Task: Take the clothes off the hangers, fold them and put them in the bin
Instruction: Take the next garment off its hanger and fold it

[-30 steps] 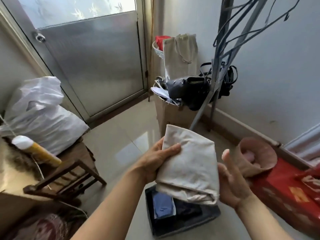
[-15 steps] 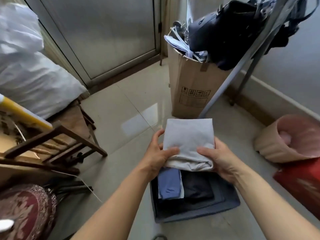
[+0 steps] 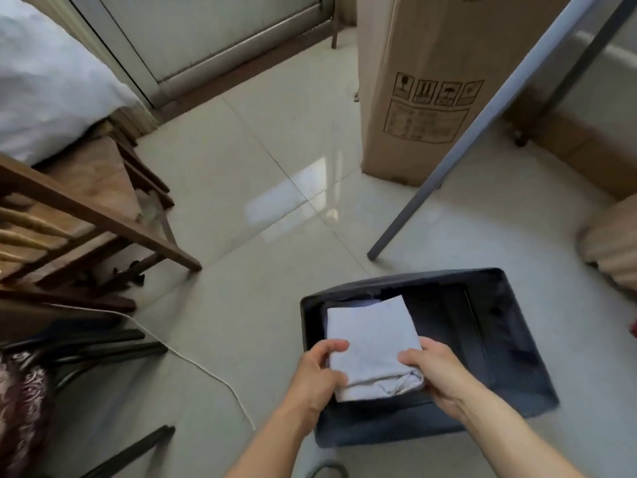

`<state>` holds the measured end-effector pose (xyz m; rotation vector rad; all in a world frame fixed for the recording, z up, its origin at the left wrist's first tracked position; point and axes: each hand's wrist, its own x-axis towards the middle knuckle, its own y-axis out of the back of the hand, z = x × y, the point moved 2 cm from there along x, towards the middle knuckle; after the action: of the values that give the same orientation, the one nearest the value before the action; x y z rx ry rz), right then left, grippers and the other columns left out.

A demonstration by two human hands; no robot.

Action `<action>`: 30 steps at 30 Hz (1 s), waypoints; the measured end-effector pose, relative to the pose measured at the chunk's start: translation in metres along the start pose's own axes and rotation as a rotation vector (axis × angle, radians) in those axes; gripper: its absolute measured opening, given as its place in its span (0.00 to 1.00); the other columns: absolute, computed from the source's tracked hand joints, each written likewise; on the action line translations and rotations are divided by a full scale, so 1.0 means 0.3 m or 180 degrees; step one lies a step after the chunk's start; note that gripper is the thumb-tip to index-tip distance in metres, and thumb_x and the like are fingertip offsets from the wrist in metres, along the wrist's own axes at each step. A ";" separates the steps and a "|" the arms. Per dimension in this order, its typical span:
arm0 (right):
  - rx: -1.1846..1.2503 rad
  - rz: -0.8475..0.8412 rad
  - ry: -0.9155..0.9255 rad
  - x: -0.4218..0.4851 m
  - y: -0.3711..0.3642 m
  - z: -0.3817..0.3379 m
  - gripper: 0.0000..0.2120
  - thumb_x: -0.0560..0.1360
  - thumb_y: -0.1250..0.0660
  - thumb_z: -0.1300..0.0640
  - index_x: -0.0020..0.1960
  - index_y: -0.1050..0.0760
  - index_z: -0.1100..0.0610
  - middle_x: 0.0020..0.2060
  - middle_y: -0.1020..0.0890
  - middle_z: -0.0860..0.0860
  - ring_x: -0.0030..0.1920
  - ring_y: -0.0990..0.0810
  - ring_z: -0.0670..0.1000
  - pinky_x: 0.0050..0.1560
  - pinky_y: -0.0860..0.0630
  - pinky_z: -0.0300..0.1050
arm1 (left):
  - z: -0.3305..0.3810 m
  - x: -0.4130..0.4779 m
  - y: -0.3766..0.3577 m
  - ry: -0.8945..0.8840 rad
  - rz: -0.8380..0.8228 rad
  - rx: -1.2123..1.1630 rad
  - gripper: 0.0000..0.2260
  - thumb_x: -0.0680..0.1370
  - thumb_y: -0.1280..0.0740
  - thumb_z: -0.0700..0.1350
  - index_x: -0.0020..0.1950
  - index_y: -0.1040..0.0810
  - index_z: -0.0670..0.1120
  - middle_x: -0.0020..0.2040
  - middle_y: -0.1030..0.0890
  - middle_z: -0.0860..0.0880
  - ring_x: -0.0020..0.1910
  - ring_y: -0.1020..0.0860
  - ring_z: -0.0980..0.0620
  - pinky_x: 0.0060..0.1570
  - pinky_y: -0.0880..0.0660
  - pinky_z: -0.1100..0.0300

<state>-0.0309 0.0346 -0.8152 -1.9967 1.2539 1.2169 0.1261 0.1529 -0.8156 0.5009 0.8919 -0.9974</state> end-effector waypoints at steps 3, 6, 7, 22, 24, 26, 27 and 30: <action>0.0069 0.0003 0.0115 0.103 -0.020 0.053 0.14 0.73 0.38 0.74 0.54 0.23 0.61 0.48 0.15 0.59 0.47 0.17 0.59 0.42 0.23 0.47 | -0.044 0.095 -0.002 -0.0305 0.0411 0.0147 0.24 0.69 0.41 0.24 0.53 0.21 0.49 0.54 0.19 0.46 0.47 0.20 0.51 0.39 0.25 0.66; 0.0062 0.0070 0.0255 0.222 -0.037 0.092 0.17 0.72 0.37 0.74 0.57 0.23 0.61 0.50 0.16 0.58 0.51 0.17 0.59 0.48 0.21 0.49 | -0.090 0.204 -0.019 -0.0450 0.0774 0.0079 0.25 0.69 0.43 0.23 0.52 0.21 0.49 0.55 0.20 0.48 0.53 0.20 0.49 0.47 0.21 0.62; -0.0043 0.0103 0.0285 0.256 -0.046 0.106 0.17 0.72 0.37 0.74 0.58 0.24 0.61 0.51 0.16 0.57 0.52 0.18 0.58 0.49 0.21 0.48 | -0.113 0.243 -0.024 -0.0402 0.0826 0.0122 0.25 0.70 0.42 0.24 0.53 0.22 0.51 0.58 0.21 0.49 0.57 0.21 0.48 0.53 0.21 0.59; -0.1131 0.0424 0.0098 0.203 -0.060 0.083 0.35 0.76 0.38 0.65 0.78 0.47 0.52 0.76 0.39 0.55 0.73 0.37 0.56 0.68 0.34 0.49 | -0.065 0.237 -0.060 0.0442 0.0123 0.0784 0.25 0.79 0.34 0.41 0.74 0.34 0.52 0.77 0.39 0.47 0.73 0.35 0.47 0.68 0.34 0.56; -0.1047 0.0431 0.0143 0.126 -0.061 0.033 0.33 0.76 0.38 0.65 0.78 0.45 0.52 0.74 0.37 0.55 0.72 0.34 0.55 0.66 0.33 0.48 | 0.007 0.171 -0.082 0.0387 0.0100 0.0696 0.23 0.79 0.35 0.41 0.74 0.32 0.51 0.75 0.35 0.47 0.71 0.32 0.47 0.67 0.32 0.56; -0.0957 0.0423 0.0195 0.039 -0.063 -0.022 0.31 0.77 0.38 0.64 0.77 0.43 0.54 0.70 0.32 0.56 0.66 0.29 0.54 0.63 0.31 0.47 | 0.082 0.097 -0.110 0.0345 0.0065 0.0514 0.21 0.80 0.35 0.40 0.73 0.31 0.49 0.74 0.32 0.47 0.67 0.30 0.49 0.67 0.31 0.54; -0.0911 0.0414 0.0217 -0.017 -0.060 -0.053 0.29 0.77 0.38 0.64 0.77 0.41 0.55 0.66 0.29 0.56 0.61 0.27 0.53 0.61 0.29 0.47 | 0.121 0.049 -0.128 0.0338 0.0027 0.0387 0.20 0.80 0.35 0.40 0.72 0.30 0.48 0.73 0.31 0.47 0.65 0.29 0.51 0.64 0.29 0.54; -0.0670 0.0357 0.0253 -0.171 -0.058 -0.143 0.24 0.76 0.38 0.64 0.72 0.34 0.58 0.59 0.24 0.55 0.49 0.24 0.52 0.52 0.25 0.48 | 0.224 -0.089 -0.175 0.0297 -0.0087 -0.0034 0.17 0.80 0.35 0.41 0.69 0.27 0.47 0.69 0.26 0.45 0.64 0.27 0.50 0.61 0.26 0.54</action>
<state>-0.0065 0.0331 -0.7506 -2.1676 1.3402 1.3856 0.1008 0.0929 -0.7543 0.5308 0.9892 -1.0000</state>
